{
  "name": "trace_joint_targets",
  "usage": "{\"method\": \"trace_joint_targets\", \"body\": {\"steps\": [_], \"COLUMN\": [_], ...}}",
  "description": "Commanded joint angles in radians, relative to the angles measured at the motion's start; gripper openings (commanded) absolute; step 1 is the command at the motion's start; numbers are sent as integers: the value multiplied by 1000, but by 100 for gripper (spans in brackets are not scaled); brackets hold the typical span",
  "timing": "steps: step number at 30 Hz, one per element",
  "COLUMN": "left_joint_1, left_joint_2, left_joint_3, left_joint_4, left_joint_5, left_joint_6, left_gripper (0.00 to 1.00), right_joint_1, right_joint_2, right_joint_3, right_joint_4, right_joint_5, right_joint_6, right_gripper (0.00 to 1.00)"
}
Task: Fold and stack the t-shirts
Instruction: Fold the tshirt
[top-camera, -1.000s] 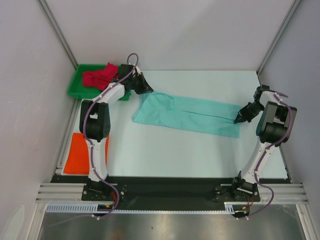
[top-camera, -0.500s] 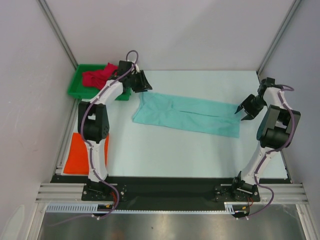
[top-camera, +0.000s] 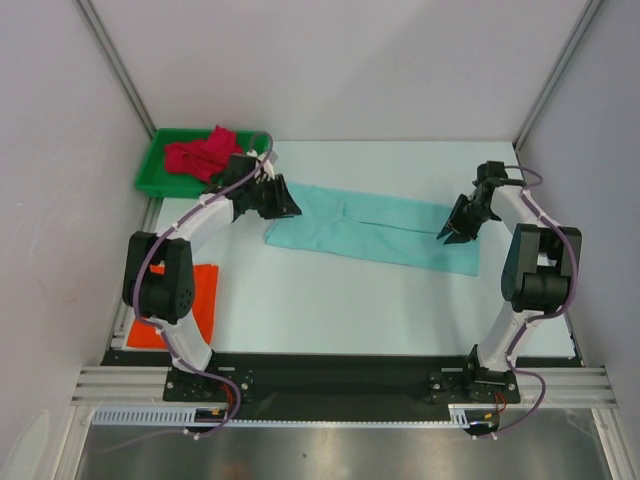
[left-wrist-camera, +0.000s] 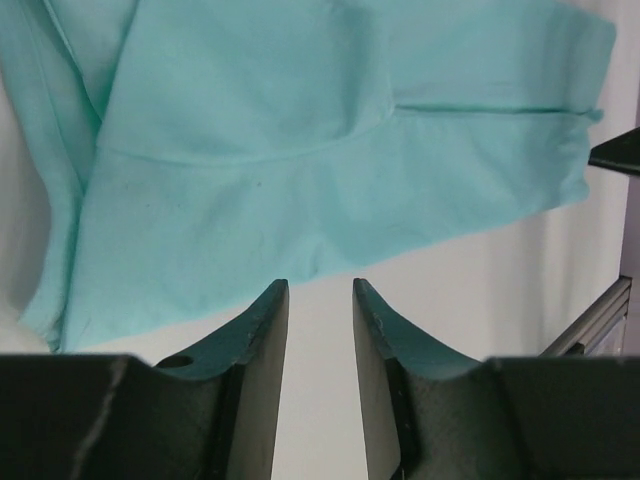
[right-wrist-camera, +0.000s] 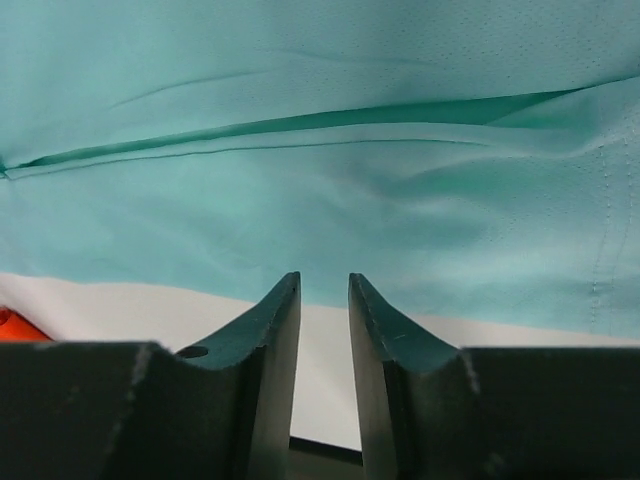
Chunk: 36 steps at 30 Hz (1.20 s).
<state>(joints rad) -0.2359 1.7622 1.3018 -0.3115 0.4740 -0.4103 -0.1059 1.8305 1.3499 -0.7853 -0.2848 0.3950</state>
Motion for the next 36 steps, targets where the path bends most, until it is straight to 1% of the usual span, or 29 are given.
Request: {"method": "trace_joint_targets", "body": {"steps": [1, 4, 5, 7, 8, 11, 12, 14, 15, 19, 21, 23, 27, 32, 34, 36], "left_joint_1": [-3, 15, 21, 39, 41, 46, 47, 47, 46, 46, 40, 34, 18, 18, 23, 35], "left_joint_2": [51, 127, 144, 181, 193, 275, 286, 283, 275, 205, 122, 39, -56, -125, -156, -191], "left_joint_3": [-49, -41, -38, -38, -20, 57, 66, 70, 70, 73, 57, 41, 2, -90, -133, -163], "left_joint_4": [95, 104, 101, 101, 92, -12, -43, -54, -69, -104, -121, -130, -132, -89, -72, -52], "left_joint_5": [63, 77, 71, 58, 32, 8, -6, -27, -59, -101, -123, -146, -147, -100, -84, -64], "left_joint_6": [-28, -47, -61, -65, -47, 11, 22, 50, 59, 93, 91, 90, 79, 62, 42, 15], "left_gripper": [37, 33, 31, 30, 31, 30, 29, 29, 29, 32, 35, 39, 43, 47, 50, 49], "right_joint_1": [-8, -32, -49, -72, -98, -144, -168, -189, -204, -209, -209, -207, -206, -209, -210, -207], "right_joint_2": [-10, 0, -10, -22, -25, -10, -2, -2, -20, -109, -163, -183, -168, -134, -143, -142], "right_joint_3": [-40, -105, -121, -179, -199, -227, -228, -225, -227, -221, -207, -192, -172, -208, -234, -233], "right_joint_4": [84, 92, 92, 107, 119, 113, 103, 65, 55, 6, -9, -15, -12, 23, 43, 41], "right_joint_5": [-11, 19, 45, 70, 82, 107, 122, 171, 180, 196, 187, 185, 158, 122, 119, 133], "right_joint_6": [30, 19, 13, -8, -13, -33, -39, -38, -36, -48, -53, -59, -64, -50, -53, -64], "right_gripper": [31, 27, 27, 27, 27, 27, 28, 30, 31, 38, 40, 44, 50, 51, 51, 51]}}
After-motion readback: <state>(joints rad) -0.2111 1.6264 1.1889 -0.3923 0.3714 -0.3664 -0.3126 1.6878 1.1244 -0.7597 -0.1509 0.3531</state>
